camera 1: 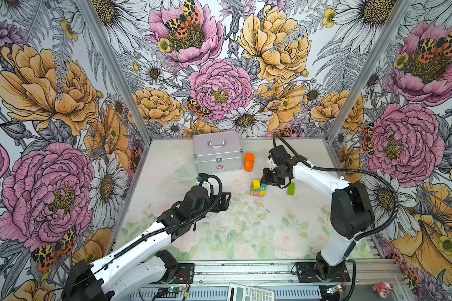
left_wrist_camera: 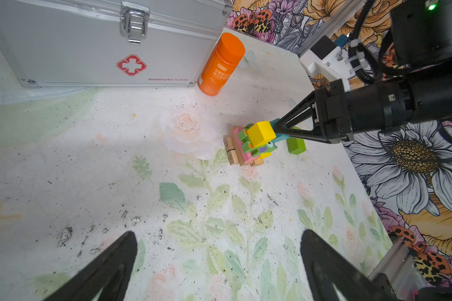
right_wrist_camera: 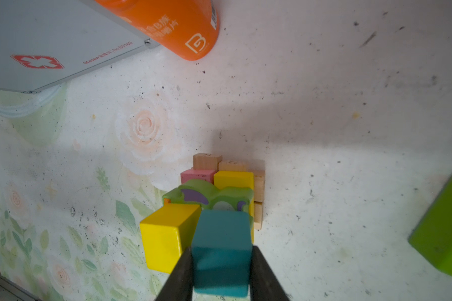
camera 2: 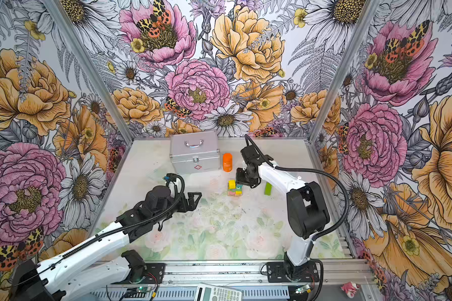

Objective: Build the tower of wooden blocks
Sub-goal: 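Lower the teal cube onto the owl block beside the yellow cube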

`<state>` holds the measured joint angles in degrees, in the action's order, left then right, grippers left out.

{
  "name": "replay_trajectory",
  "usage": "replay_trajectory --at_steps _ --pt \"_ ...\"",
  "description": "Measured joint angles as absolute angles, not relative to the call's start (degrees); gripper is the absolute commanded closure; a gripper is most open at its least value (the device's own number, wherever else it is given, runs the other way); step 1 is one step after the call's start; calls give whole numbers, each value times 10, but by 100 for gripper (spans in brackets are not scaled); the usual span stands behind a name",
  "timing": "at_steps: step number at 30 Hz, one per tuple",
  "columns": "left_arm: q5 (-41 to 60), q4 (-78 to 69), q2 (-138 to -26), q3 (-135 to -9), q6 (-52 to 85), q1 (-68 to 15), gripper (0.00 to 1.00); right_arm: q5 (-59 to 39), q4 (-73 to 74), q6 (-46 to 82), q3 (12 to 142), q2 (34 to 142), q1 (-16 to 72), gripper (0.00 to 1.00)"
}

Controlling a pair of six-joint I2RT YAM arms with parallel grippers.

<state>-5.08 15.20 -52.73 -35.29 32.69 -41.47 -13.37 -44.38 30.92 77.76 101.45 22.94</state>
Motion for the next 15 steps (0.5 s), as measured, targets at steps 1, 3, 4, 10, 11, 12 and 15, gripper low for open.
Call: replay_trajectory --at_steps 1,3,4,10,11,12,15 --pt "-51 152 -527 -353 327 -415 1 -134 -444 309 778 1014 230 65" --pt "-51 152 -526 -353 328 -415 1 -134 -445 309 778 1014 231 65" --pt "-51 152 -525 -353 328 -415 1 -134 -445 309 778 1014 231 65" --pt "-51 152 -525 -353 328 -415 1 -134 -445 309 778 1014 231 64" --pt "-51 152 -525 -353 329 -415 1 -134 -445 309 778 1014 231 63" --pt "-51 152 -524 -353 329 -415 1 -134 -445 309 778 1014 231 62" --pt "-51 152 -521 -353 329 -415 1 -133 -445 308 778 1014 231 60"
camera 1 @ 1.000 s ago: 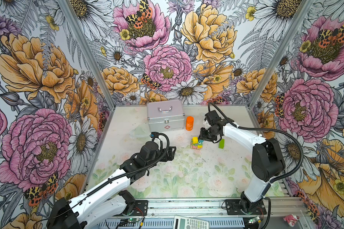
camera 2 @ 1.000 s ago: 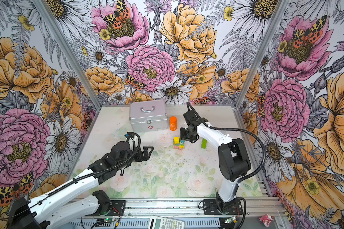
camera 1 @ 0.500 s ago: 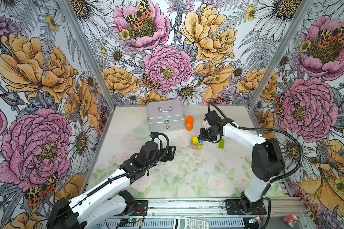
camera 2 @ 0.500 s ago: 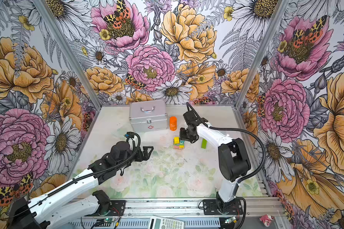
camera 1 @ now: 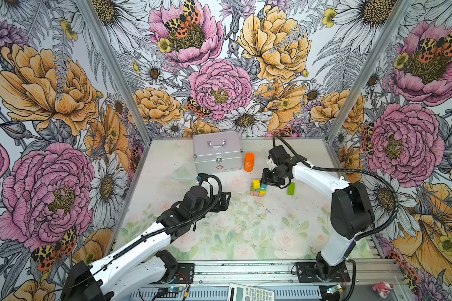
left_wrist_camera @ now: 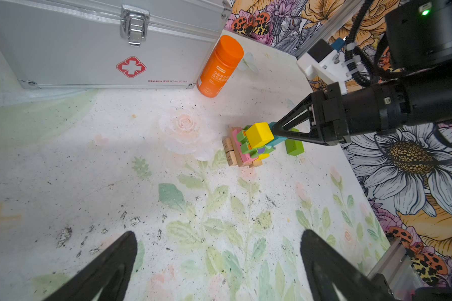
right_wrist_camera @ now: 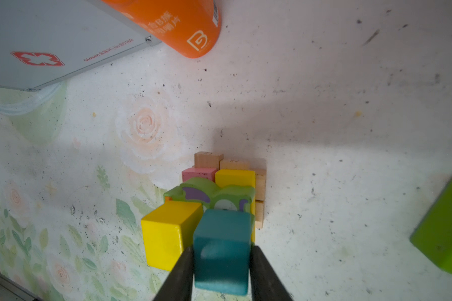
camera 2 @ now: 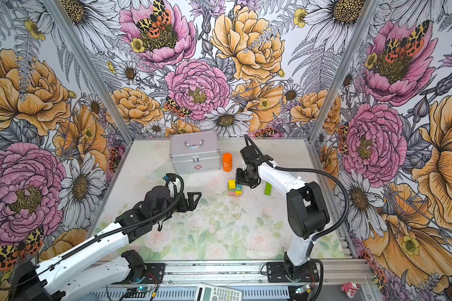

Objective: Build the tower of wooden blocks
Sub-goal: 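Open the right gripper to release the teal cube on the stack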

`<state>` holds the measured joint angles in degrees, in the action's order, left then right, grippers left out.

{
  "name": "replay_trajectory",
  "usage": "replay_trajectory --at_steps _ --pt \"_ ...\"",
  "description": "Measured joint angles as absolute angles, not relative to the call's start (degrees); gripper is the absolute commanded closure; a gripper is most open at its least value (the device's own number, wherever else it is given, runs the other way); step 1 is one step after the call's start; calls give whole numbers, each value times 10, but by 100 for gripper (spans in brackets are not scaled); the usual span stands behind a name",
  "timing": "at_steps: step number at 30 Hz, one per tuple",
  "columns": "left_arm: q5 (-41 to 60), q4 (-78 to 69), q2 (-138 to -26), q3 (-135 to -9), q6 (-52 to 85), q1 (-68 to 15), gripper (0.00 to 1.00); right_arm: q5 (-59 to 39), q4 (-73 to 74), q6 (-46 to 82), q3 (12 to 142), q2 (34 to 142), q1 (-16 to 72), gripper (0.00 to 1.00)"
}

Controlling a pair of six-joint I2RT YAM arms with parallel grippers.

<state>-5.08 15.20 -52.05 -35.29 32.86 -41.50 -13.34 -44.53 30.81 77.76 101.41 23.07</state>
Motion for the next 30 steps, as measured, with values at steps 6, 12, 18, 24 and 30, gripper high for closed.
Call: replay_trajectory --at_steps 6,12,18,24,30 --pt "-51 152 -518 -353 329 -415 1 -133 -446 307 778 1014 231 58" --pt "-51 152 -518 -353 329 -415 1 -133 -446 307 778 1014 231 56" --pt "-51 152 -518 -353 329 -415 1 -131 -451 307 778 1012 231 54" --pt "-51 152 -518 -353 329 -415 1 -120 -462 305 778 1008 231 53" --pt "-51 152 -518 -353 329 -415 1 -115 -470 302 787 997 231 33"
